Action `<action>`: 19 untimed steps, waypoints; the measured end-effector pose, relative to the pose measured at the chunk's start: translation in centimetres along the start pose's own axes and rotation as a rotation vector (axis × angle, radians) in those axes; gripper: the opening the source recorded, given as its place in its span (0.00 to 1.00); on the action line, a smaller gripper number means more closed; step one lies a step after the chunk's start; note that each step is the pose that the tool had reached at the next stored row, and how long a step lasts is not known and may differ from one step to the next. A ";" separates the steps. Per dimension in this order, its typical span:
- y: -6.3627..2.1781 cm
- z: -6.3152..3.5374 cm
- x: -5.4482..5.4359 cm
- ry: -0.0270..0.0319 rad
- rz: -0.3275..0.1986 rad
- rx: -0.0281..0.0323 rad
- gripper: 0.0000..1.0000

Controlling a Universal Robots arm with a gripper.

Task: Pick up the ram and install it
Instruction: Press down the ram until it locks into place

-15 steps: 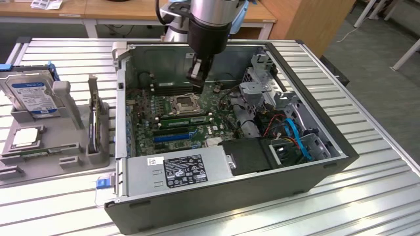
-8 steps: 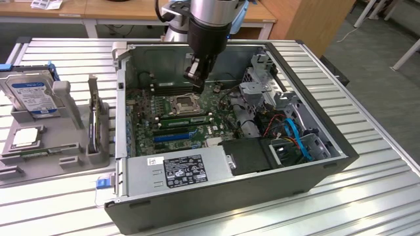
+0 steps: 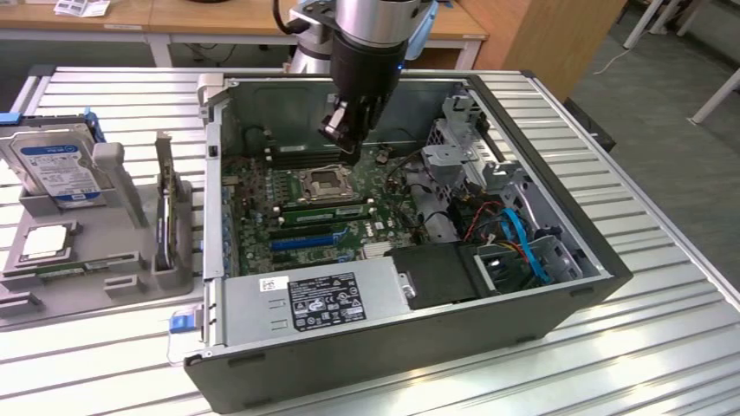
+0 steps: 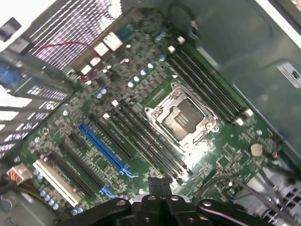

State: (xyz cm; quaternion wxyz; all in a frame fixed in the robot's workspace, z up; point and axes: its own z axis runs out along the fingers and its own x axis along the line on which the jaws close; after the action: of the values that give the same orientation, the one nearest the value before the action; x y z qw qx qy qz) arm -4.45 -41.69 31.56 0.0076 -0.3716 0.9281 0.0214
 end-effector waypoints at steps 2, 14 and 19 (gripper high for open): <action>0.00 0.01 0.0 -0.0011 0.034 0.0010 0.10; 0.00 0.07 0.0 -0.0079 0.234 0.0071 0.10; 0.00 0.09 0.0 -0.0108 0.317 0.0095 0.10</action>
State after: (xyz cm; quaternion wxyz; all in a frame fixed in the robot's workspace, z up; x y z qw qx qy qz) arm -4.45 -41.69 31.47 0.0108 -0.2205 0.9751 0.0199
